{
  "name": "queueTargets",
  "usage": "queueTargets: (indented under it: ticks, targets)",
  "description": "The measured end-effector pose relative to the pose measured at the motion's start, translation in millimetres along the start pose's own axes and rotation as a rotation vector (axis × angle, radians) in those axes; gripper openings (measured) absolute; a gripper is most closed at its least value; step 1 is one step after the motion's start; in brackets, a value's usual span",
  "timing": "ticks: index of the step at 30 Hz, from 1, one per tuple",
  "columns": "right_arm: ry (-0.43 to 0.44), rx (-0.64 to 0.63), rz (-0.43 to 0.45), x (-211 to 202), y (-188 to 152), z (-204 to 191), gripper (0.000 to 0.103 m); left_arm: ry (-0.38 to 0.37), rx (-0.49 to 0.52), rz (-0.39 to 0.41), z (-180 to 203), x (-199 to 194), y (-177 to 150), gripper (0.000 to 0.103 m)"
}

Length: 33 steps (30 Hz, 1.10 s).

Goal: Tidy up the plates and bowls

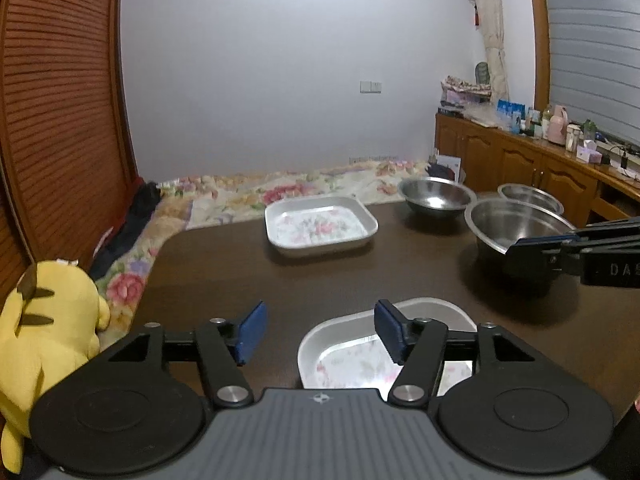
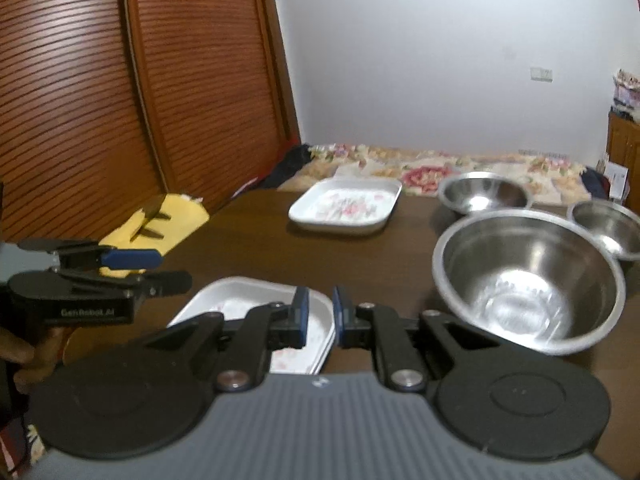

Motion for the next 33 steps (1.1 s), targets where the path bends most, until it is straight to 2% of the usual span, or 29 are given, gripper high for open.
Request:
queueTargets:
  ticks: [4, 6, 8, 14, 16, 17, 18, 25, 28, 33]
  targets:
    - [-0.009, 0.002, 0.021, -1, 16, 7, 0.014, -0.008, -0.004, 0.032, 1, 4, 16, 0.076]
    - [-0.009, -0.003, 0.017, 3, 25, 11, 0.014, -0.011, 0.011, 0.054, 2, 6, 23, 0.084]
    - [-0.015, -0.011, 0.008, 8, 33, 16, 0.014, -0.021, 0.025, 0.082, 3, 10, 30, 0.086]
    - [-0.025, -0.043, -0.031, 36, 61, 31, 0.015, -0.040, 0.026, 0.090, -5, 44, 55, 0.086]
    - [-0.036, -0.039, -0.043, 49, 69, 38, 0.025, -0.038, 0.028, 0.088, -8, 55, 62, 0.086]
    - [-0.043, -0.039, -0.047, 56, 73, 41, 0.038, -0.034, 0.029, 0.089, -10, 60, 65, 0.086]
    - [-0.045, -0.043, -0.050, 60, 75, 42, 0.040, -0.033, 0.027, 0.089, -11, 65, 67, 0.086]
    - [-0.034, -0.034, -0.140, 102, 79, 50, 0.040, -0.053, 0.020, 0.052, -18, 103, 80, 0.085]
    - [-0.022, -0.015, -0.172, 119, 83, 53, 0.039, -0.050, 0.030, 0.020, -17, 122, 81, 0.080]
    - [-0.003, 0.021, -0.251, 147, 82, 63, 0.039, -0.062, 0.038, -0.010, -19, 146, 83, 0.079]
Point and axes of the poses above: each gripper's, at about its wrist camera, not at the fingertips, and x roughly the way its jaws point, z to its right, y to its top, the point moved 7 cm from there along x, roughly the way its jaws point, and after that the axes turned 11 degrees about y, right-handed, at the moved point
